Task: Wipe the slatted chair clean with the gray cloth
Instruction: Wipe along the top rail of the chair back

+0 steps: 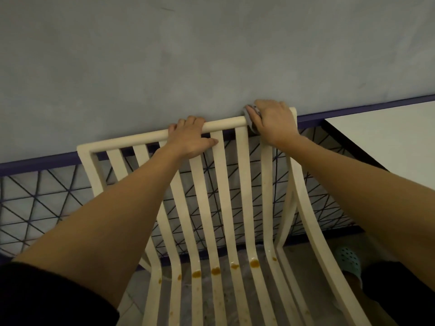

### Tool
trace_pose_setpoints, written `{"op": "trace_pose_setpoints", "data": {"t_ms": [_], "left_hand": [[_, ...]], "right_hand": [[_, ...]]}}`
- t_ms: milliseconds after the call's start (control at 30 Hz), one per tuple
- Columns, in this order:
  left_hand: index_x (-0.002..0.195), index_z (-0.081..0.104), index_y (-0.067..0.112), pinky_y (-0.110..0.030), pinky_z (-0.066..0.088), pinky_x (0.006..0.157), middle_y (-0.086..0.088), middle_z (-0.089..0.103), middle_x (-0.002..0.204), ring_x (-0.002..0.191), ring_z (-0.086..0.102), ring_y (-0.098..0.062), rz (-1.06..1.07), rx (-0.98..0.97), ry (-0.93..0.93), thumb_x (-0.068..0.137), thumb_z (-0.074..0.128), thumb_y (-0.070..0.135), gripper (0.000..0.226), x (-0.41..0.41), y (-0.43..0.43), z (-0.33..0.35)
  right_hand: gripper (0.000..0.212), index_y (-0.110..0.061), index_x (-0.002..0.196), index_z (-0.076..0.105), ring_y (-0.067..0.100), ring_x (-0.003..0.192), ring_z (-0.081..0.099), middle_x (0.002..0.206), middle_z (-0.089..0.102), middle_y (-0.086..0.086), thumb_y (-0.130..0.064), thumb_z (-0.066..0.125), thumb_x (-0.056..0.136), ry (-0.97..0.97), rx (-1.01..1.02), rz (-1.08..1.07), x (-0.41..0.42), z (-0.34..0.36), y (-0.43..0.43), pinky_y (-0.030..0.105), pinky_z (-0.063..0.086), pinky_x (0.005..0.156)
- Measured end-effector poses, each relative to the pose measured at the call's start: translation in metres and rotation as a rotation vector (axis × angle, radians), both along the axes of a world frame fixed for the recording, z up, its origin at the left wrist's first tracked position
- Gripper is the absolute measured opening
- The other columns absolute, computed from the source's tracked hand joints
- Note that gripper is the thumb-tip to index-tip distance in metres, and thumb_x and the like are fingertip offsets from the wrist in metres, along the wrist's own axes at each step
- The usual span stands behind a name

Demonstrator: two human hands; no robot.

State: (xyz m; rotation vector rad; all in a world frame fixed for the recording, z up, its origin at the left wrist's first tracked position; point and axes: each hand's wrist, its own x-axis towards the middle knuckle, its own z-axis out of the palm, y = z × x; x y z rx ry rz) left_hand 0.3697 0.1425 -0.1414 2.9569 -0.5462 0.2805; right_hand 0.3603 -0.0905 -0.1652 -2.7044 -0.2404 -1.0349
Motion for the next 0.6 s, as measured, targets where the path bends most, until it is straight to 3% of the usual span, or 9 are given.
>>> {"op": "trace_pose_setpoints", "data": {"t_ms": [100, 300, 400, 500, 600], "left_hand": [[0.140, 0.037, 0.024, -0.042, 0.022, 0.105, -0.003, 0.040, 0.139, 0.128, 0.035, -0.027, -0.013, -0.021, 0.002, 0.090, 0.051, 0.055, 0.061, -0.001, 0.001, -0.001], [0.136, 0.039, 0.023, -0.042, 0.023, 0.103, -0.003, 0.042, 0.135, 0.124, 0.037, -0.027, -0.028, -0.035, -0.039, 0.088, 0.053, 0.055, 0.059, 0.001, 0.002, -0.004], [0.135, 0.040, 0.023, -0.042, 0.024, 0.102, -0.004, 0.043, 0.133, 0.123, 0.038, -0.028, -0.032, -0.042, -0.043, 0.086, 0.057, 0.054, 0.060, 0.000, 0.001, -0.003], [0.137, 0.039, 0.024, -0.042, 0.024, 0.102, -0.004, 0.042, 0.134, 0.125, 0.037, -0.028, -0.025, -0.050, -0.029, 0.084, 0.059, 0.052, 0.064, 0.000, 0.001, -0.001], [0.137, 0.039, 0.023, -0.041, 0.024, 0.102, -0.004, 0.042, 0.135, 0.125, 0.036, -0.027, -0.028, -0.042, -0.026, 0.083, 0.059, 0.050, 0.064, 0.000, 0.000, -0.002]], "right_hand": [[0.033, -0.014, 0.091, 0.054, 0.024, 0.080, 0.048, 0.085, 0.053, 0.005, -0.037, 0.032, 0.101, -0.043, -0.003, 0.015, -0.005, -0.012, -0.005, 0.032, 0.031, 0.077], [0.043, -0.010, 0.095, 0.056, 0.031, 0.088, 0.052, 0.092, 0.059, 0.012, -0.039, 0.026, 0.101, -0.090, 0.027, -0.129, -0.011, -0.011, 0.024, 0.040, 0.037, 0.087], [0.037, -0.010, 0.100, 0.058, 0.033, 0.090, 0.056, 0.095, 0.063, 0.013, -0.035, 0.031, 0.102, 0.053, -0.043, -0.201, -0.006, 0.004, 0.047, 0.043, 0.041, 0.086], [0.022, -0.009, 0.109, 0.058, 0.036, 0.087, 0.059, 0.099, 0.062, 0.013, -0.019, 0.042, 0.098, 0.213, -0.279, -0.229, -0.002, 0.020, 0.069, 0.049, 0.048, 0.085], [0.022, -0.008, 0.106, 0.059, 0.036, 0.089, 0.059, 0.099, 0.061, 0.013, -0.017, 0.040, 0.098, 0.314, -0.372, -0.234, 0.001, 0.031, 0.087, 0.049, 0.051, 0.083]]}}
